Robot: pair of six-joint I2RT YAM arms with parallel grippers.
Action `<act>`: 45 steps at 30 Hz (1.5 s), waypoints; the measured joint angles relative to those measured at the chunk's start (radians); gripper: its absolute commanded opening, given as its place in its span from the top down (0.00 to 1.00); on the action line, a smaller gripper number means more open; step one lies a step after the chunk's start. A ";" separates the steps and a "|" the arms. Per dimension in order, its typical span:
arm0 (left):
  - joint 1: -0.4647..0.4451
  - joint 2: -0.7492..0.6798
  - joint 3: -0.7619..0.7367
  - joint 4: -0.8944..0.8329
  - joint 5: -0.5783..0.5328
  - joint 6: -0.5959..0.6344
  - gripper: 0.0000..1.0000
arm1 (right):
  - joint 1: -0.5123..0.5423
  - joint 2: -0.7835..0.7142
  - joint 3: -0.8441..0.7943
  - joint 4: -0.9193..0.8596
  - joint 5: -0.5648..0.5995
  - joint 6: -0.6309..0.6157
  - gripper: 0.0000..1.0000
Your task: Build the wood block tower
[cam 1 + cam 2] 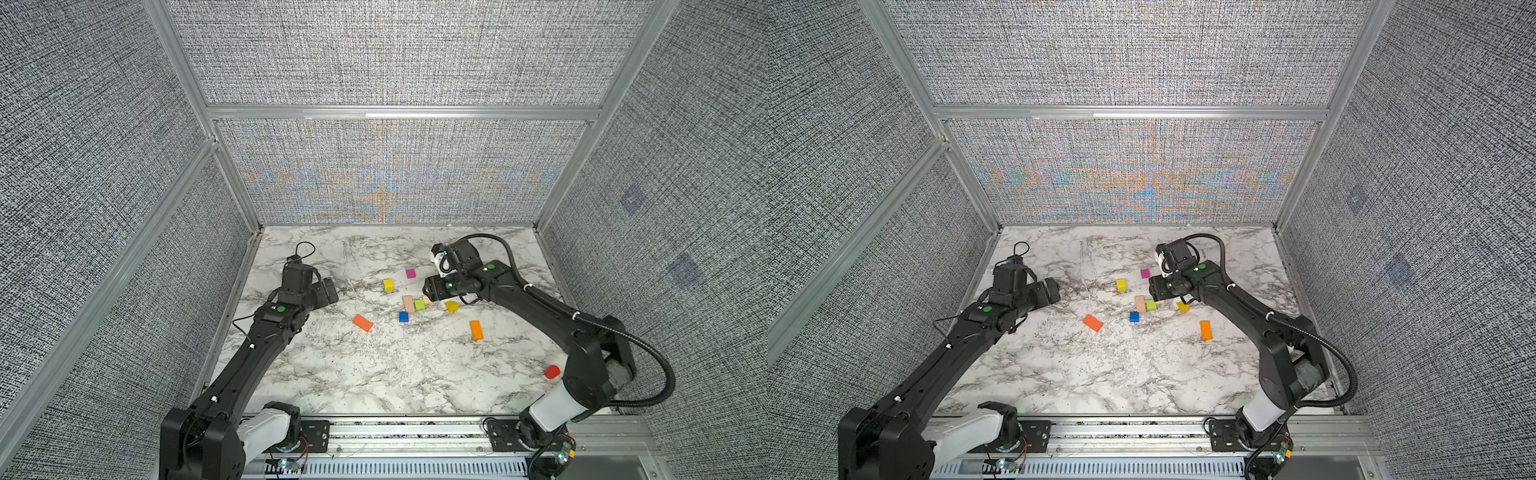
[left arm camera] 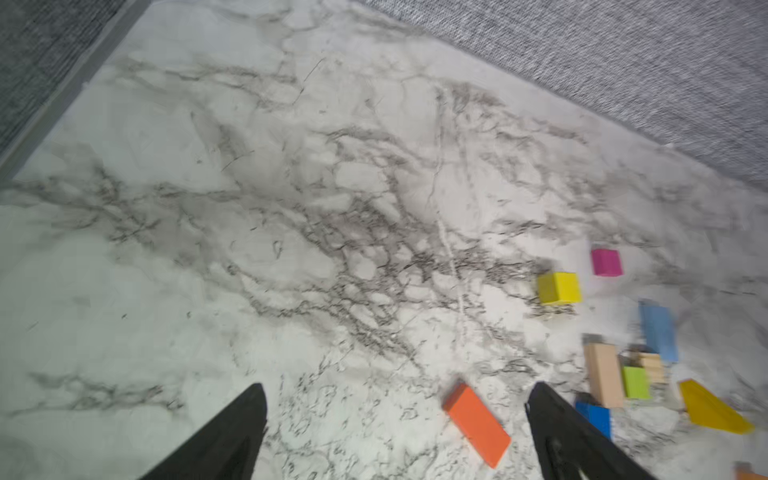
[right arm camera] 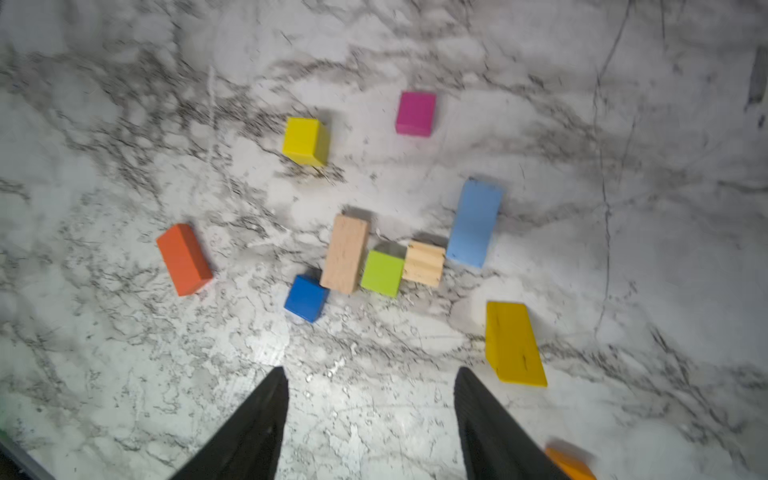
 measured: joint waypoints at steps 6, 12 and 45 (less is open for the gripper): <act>-0.058 0.117 0.025 -0.019 -0.034 -0.002 0.01 | 0.025 0.085 0.069 -0.008 -0.019 0.003 0.38; -0.113 0.208 0.077 -0.035 -0.070 0.004 0.01 | 0.024 0.140 0.090 -0.008 -0.022 0.006 0.39; -0.156 0.165 -0.048 -0.061 -0.076 -0.029 0.18 | 0.119 0.425 0.283 -0.065 0.068 0.067 0.57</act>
